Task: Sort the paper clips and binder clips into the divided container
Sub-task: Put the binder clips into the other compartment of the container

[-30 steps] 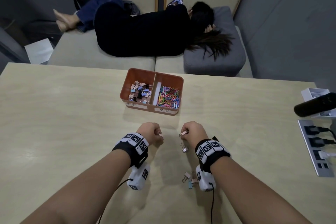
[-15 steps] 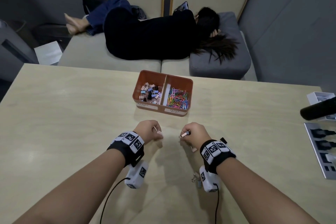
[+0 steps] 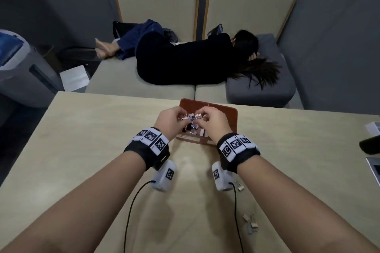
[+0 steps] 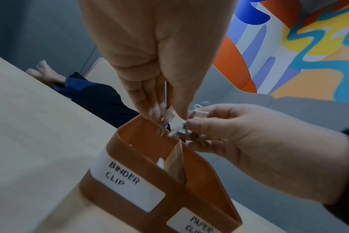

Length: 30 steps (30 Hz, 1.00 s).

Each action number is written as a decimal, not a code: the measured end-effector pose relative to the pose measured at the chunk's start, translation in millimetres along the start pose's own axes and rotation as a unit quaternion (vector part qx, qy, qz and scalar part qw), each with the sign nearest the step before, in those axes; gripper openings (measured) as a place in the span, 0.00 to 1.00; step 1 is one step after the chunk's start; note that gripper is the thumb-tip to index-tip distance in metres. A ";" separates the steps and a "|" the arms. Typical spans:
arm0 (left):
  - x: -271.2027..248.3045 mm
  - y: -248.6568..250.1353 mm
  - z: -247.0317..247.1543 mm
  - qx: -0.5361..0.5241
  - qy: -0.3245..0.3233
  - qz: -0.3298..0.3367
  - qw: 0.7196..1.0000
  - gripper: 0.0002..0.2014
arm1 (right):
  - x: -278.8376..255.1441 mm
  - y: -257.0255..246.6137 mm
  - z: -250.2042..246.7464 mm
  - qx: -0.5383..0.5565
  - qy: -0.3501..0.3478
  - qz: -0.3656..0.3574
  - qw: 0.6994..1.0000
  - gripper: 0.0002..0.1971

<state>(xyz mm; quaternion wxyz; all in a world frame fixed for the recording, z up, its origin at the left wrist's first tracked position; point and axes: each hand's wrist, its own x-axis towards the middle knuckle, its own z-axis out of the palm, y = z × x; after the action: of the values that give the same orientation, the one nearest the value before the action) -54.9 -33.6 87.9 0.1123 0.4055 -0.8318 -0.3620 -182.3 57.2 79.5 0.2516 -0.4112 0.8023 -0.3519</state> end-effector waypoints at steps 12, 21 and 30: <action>-36.1 -11.5 28.0 0.010 -0.154 0.067 0.986 0.11 | -67.3 74.4 -48.9 0.017 -0.010 0.063 0.998 0.05; -81.7 6.4 127.9 0.071 -0.283 0.076 0.953 0.20 | -163.8 179.4 -78.8 -0.144 -0.039 0.192 0.970 0.16; -88.8 43.2 209.5 0.110 -0.282 0.040 0.952 0.19 | -164.3 204.2 -88.8 -0.138 -0.062 0.176 0.973 0.20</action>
<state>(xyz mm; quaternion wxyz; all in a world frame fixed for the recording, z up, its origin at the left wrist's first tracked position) -123.9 158.3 -21.9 -0.1576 0.2634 -0.8796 -0.3635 -254.6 311.0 -3.7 0.2994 -0.3155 0.8857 -0.1625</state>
